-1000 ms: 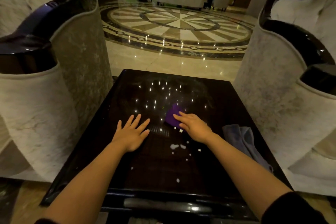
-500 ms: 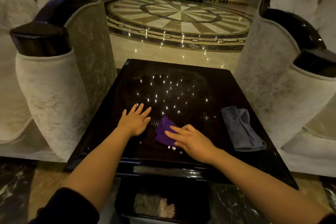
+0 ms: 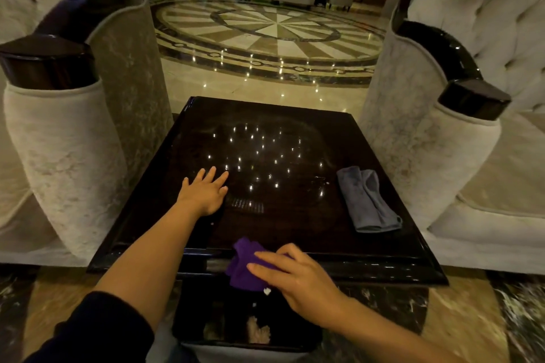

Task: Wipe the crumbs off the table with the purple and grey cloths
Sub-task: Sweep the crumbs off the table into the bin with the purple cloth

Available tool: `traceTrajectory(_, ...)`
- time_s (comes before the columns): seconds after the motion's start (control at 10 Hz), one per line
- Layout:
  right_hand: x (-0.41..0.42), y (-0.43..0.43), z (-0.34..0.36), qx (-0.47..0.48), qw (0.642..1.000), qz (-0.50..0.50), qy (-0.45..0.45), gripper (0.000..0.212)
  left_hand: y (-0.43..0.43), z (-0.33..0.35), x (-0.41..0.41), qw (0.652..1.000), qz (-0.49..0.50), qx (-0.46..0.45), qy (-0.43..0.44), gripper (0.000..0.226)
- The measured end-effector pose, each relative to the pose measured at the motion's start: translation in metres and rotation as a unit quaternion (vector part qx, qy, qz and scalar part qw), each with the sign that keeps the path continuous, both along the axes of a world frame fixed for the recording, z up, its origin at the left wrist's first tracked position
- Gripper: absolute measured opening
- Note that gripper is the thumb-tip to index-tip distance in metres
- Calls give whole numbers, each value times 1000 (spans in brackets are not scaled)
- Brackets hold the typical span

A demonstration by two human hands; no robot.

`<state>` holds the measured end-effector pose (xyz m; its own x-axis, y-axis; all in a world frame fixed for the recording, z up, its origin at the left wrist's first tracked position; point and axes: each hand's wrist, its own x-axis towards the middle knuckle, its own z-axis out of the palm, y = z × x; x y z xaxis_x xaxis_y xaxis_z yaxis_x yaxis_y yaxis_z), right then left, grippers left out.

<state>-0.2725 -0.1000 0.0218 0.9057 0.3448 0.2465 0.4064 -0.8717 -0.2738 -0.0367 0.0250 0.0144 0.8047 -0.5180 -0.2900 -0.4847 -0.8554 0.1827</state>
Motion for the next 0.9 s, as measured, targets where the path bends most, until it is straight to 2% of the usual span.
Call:
traceTrajectory(0.2, 24, -19, 28, 114, 985, -119, -56, 40, 0, 1, 4, 1000, -1, 1, 2, 51)
traceTrajectory(0.3, 45, -37, 39, 167, 964, -201, -57, 42, 1, 0, 4, 1000, -2, 0, 3, 50)
traceTrajectory(0.5, 101, -99, 40, 215, 911, -353, -3, 42, 2, 2, 6, 1000, -6, -7, 1, 50)
traceTrajectory(0.6, 123, -127, 27, 184, 882, -429, 63, 45, 14, 3, 10, 1000, -7, -20, -22, 50)
traceTrajectory(0.7, 136, -139, 16, 69, 864, -482, 125, 47, 38, 6, 14, 999, 9, -15, -41, 50)
traceTrajectory(0.9, 143, -143, 6, -25, 862, -486, 140, 43, 91, -3, 14, 996, 57, -21, -60, 50)
